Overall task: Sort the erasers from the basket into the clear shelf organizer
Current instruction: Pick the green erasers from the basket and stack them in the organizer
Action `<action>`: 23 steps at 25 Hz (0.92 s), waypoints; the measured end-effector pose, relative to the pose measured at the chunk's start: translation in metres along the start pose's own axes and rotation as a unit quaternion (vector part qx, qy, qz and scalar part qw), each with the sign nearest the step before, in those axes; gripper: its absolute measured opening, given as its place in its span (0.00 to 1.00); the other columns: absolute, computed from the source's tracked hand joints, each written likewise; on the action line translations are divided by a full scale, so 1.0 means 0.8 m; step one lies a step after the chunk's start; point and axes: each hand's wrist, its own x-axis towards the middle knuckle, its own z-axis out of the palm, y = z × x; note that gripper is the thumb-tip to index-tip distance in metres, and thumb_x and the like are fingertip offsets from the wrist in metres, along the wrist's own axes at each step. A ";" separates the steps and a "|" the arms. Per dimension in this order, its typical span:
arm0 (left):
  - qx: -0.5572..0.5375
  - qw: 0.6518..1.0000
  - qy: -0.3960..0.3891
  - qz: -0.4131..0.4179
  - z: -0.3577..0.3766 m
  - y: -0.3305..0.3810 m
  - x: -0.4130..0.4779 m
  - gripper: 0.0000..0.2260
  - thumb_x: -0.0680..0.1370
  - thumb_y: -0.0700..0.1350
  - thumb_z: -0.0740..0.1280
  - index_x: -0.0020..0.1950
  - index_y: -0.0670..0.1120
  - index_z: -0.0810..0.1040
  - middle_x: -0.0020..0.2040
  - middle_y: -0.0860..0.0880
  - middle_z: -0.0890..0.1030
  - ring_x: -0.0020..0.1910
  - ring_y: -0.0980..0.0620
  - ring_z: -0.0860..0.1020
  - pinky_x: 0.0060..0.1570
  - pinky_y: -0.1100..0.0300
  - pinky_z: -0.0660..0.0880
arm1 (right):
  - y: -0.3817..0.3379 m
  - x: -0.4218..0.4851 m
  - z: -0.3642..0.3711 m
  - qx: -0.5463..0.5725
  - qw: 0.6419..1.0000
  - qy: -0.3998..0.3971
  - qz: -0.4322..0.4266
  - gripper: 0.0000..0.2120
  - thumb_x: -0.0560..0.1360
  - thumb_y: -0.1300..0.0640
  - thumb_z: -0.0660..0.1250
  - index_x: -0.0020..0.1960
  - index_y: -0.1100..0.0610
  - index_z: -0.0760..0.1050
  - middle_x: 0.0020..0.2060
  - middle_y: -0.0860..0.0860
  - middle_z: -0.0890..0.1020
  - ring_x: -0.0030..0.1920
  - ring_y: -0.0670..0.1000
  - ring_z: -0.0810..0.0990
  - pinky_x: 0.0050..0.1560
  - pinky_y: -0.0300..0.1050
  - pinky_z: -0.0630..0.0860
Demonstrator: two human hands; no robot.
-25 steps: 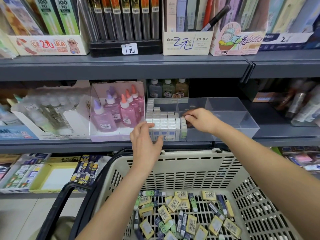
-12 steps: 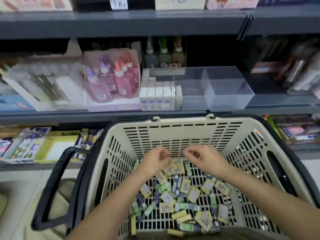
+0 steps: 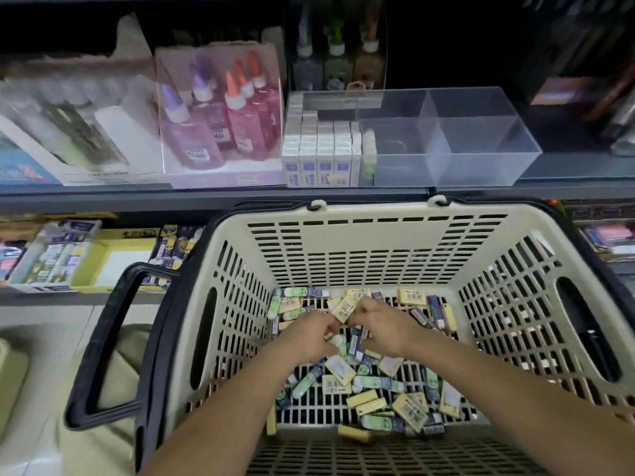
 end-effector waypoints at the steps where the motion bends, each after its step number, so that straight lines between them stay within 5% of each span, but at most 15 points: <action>1: 0.007 1.000 -0.012 -0.003 0.001 -0.002 0.000 0.16 0.72 0.48 0.71 0.58 0.49 0.74 0.58 0.47 0.74 0.57 0.49 0.72 0.57 0.53 0.72 | 0.005 -0.002 0.002 0.004 1.000 -0.009 -0.002 0.23 0.74 0.52 0.67 0.68 0.51 0.68 0.61 0.51 0.67 0.62 0.52 0.68 0.62 0.47 0.69; 7: 0.056 0.998 -0.023 -0.010 -0.002 0.003 -0.006 0.10 0.74 0.48 0.69 0.53 0.46 0.75 0.54 0.47 0.77 0.51 0.49 0.75 0.53 0.53 0.74 | 0.017 -0.010 0.010 -0.025 1.000 -0.006 -0.006 0.18 0.73 0.48 0.67 0.61 0.52 0.71 0.58 0.50 0.70 0.59 0.51 0.70 0.55 0.44 0.68; 11: -0.104 0.993 0.019 -0.057 -0.018 0.014 -0.013 0.04 0.80 0.45 0.60 0.52 0.46 0.71 0.47 0.46 0.77 0.44 0.48 0.76 0.47 0.53 0.75 | 0.024 -0.019 0.000 0.067 0.996 0.039 0.037 0.14 0.75 0.44 0.64 0.54 0.53 0.72 0.53 0.50 0.76 0.51 0.50 0.75 0.50 0.44 0.73; 13: -0.325 0.936 0.046 -0.128 -0.027 0.021 -0.014 0.06 0.82 0.44 0.56 0.56 0.45 0.69 0.45 0.45 0.75 0.46 0.47 0.78 0.46 0.49 0.78 | 0.018 -0.021 -0.011 0.202 0.970 0.091 0.095 0.13 0.75 0.44 0.63 0.48 0.53 0.72 0.44 0.52 0.79 0.43 0.50 0.77 0.44 0.45 0.74; 16: -0.605 0.784 -0.020 -0.135 -0.034 0.034 -0.014 0.08 0.80 0.46 0.59 0.57 0.45 0.70 0.50 0.45 0.75 0.48 0.47 0.79 0.49 0.47 0.78 | -0.006 -0.019 -0.025 0.330 0.920 0.162 0.135 0.13 0.73 0.45 0.67 0.40 0.53 0.71 0.34 0.50 0.78 0.34 0.47 0.75 0.34 0.40 0.71; 23: -0.650 0.749 -0.052 -0.117 -0.016 0.032 -0.010 0.30 0.70 0.45 0.74 0.68 0.44 0.65 0.46 0.45 0.82 0.41 0.50 0.81 0.40 0.53 0.79 | -0.031 -0.029 -0.027 0.386 0.910 0.130 0.084 0.13 0.69 0.52 0.74 0.49 0.54 0.74 0.36 0.45 0.77 0.37 0.44 0.76 0.39 0.37 0.73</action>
